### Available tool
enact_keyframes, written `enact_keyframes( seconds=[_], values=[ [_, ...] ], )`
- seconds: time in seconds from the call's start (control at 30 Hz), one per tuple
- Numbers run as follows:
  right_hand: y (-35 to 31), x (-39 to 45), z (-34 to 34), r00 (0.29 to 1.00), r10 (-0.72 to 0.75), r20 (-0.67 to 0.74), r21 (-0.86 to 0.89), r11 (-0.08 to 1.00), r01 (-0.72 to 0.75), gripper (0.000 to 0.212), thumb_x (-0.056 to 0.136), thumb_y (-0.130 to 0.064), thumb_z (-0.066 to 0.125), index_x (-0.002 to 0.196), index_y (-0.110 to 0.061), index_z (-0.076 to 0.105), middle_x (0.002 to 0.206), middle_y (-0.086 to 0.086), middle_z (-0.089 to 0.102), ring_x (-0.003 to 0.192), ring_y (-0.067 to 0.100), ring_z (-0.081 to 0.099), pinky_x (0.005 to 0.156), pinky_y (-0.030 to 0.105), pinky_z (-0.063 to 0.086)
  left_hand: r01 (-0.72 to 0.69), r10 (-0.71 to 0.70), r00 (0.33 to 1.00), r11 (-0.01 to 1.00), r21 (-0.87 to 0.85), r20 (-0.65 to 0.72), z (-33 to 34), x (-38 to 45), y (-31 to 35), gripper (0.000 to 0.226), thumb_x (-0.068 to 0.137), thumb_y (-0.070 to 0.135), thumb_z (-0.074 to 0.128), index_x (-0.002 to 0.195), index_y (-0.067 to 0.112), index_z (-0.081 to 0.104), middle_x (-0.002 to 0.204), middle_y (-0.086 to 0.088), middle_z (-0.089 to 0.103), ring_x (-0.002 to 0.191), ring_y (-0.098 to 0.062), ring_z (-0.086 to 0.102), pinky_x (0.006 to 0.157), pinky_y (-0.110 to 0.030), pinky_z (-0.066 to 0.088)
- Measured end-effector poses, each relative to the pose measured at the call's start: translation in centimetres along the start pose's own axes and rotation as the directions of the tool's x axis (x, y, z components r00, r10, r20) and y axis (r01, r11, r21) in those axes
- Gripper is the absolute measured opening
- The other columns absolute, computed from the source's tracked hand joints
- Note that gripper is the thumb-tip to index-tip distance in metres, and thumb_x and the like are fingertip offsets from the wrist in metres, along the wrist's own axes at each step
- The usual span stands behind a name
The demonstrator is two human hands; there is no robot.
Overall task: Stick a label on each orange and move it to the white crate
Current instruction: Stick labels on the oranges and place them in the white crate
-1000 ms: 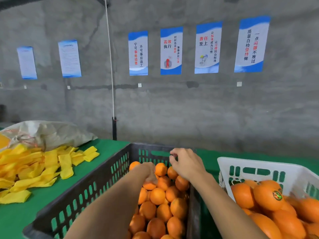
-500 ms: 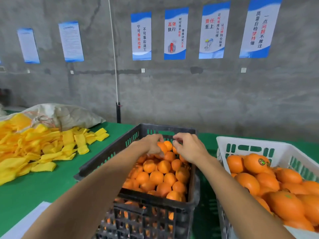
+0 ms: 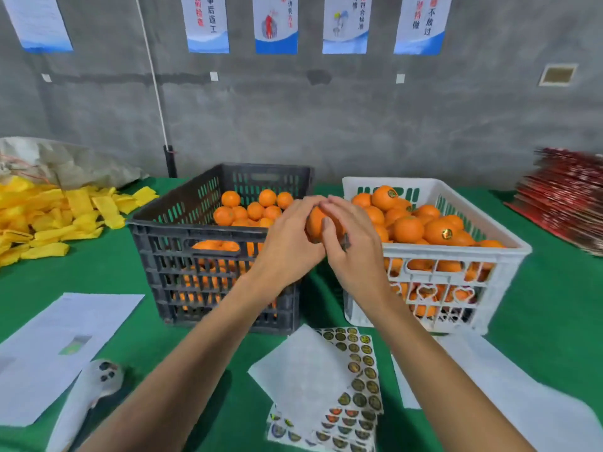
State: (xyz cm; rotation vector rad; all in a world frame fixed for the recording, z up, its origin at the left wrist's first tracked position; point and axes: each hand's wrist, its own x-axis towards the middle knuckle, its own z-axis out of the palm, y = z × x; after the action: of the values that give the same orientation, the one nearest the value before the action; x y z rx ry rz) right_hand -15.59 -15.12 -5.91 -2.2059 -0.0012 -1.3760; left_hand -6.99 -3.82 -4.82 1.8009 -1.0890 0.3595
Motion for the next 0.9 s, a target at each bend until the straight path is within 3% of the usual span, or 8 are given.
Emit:
enact_keyframes(
  seconds=[0.13, 0.27, 0.43, 0.53, 0.63, 0.73, 0.9],
  values=[
    [1.5, -6.2, -1.0, 1.0, -0.011, 0.022, -0.007, 1.0, 0.011, 0.03, 0.104, -0.014, 0.058, 0.133, -0.011, 0.066, 0.142, 0.002, 0.058, 0.133, 0.014, 0.051, 0.114, 0.028, 0.039, 0.012, -0.012, 1.0, 0.999, -0.034, -0.014, 3.5, -6.1, -0.7, 0.062, 0.076, 0.034, 0.067, 0.137, 0.037, 0.053, 0.131, 0.017, 0.056, 0.119, -0.005, 0.059, 0.094, -0.039, 0.058],
    [3.9, -12.9, -1.1, 0.966, 0.196, 0.169, 0.06, 0.976, -0.208, 0.028, 0.103, -0.015, 0.06, 0.13, -0.014, 0.068, 0.137, -0.002, 0.063, 0.128, 0.008, 0.056, 0.109, 0.036, 0.046, 0.218, -0.215, 0.96, 0.976, 0.008, 0.179, 6.7, -11.3, -2.8, 0.054, 0.077, 0.042, 0.071, 0.126, 0.046, 0.049, 0.122, 0.019, 0.052, 0.107, -0.007, 0.06, 0.092, -0.041, 0.055],
    [5.8, -18.4, -2.0, 0.887, 0.365, 0.283, -0.012, 0.926, -0.377, 0.028, 0.103, -0.013, 0.057, 0.13, -0.015, 0.067, 0.125, -0.002, 0.069, 0.114, 0.008, 0.063, 0.099, 0.038, 0.052, 0.339, -0.357, 0.901, 0.934, 0.113, 0.247, 9.6, -16.7, -5.7, 0.057, 0.084, 0.043, 0.08, 0.123, 0.03, 0.04, 0.119, 0.006, 0.041, 0.101, -0.022, 0.057, 0.085, -0.044, 0.054],
    [6.5, -20.0, -3.2, 0.786, 0.455, 0.418, -0.228, 0.89, -0.394, 0.037, 0.102, -0.033, 0.058, 0.137, -0.02, 0.06, 0.131, -0.002, 0.064, 0.121, 0.015, 0.058, 0.101, 0.036, 0.049, 0.373, -0.386, 0.902, 0.922, 0.1, 0.193, 10.4, -17.8, -6.5, 0.06, 0.087, 0.041, 0.08, 0.128, 0.026, 0.039, 0.124, 0.005, 0.038, 0.104, -0.021, 0.055, 0.087, -0.044, 0.054],
    [6.9, -21.1, -3.6, 0.683, 0.507, 0.525, -0.376, 0.859, -0.349, 0.061, 0.099, -0.054, 0.056, 0.148, -0.018, 0.05, 0.153, -0.004, 0.049, 0.141, 0.017, 0.043, 0.113, 0.034, 0.04, 0.3, -0.322, 0.929, 0.944, 0.134, 0.185, 11.2, -18.3, -6.6, 0.063, 0.088, 0.04, 0.08, 0.134, 0.021, 0.041, 0.128, 0.003, 0.038, 0.109, -0.021, 0.053, 0.09, -0.04, 0.053],
    [6.9, -21.3, -3.1, 0.687, 0.487, 0.54, -0.47, 0.851, -0.235, 0.063, 0.1, -0.058, 0.05, 0.146, -0.015, 0.053, 0.158, -0.003, 0.043, 0.144, 0.018, 0.039, 0.112, 0.032, 0.037, 0.277, -0.296, 0.94, 0.952, 0.128, 0.172, 11.5, -18.7, -6.8, 0.064, 0.089, 0.039, 0.08, 0.136, 0.017, 0.041, 0.126, 0.002, 0.038, 0.109, -0.019, 0.051, 0.092, -0.038, 0.052],
    [6.9, -21.2, -2.6, 0.717, 0.489, 0.497, -0.472, 0.846, -0.25, 0.047, 0.102, -0.049, 0.053, 0.134, -0.018, 0.066, 0.152, -0.003, 0.052, 0.139, 0.018, 0.045, 0.105, 0.032, 0.043, 0.299, -0.311, 0.938, 0.949, 0.101, 0.151, 11.5, -18.7, -7.2, 0.066, 0.088, 0.044, 0.08, 0.133, 0.022, 0.037, 0.123, 0.007, 0.036, 0.108, -0.015, 0.05, 0.09, -0.029, 0.048]
  ],
)
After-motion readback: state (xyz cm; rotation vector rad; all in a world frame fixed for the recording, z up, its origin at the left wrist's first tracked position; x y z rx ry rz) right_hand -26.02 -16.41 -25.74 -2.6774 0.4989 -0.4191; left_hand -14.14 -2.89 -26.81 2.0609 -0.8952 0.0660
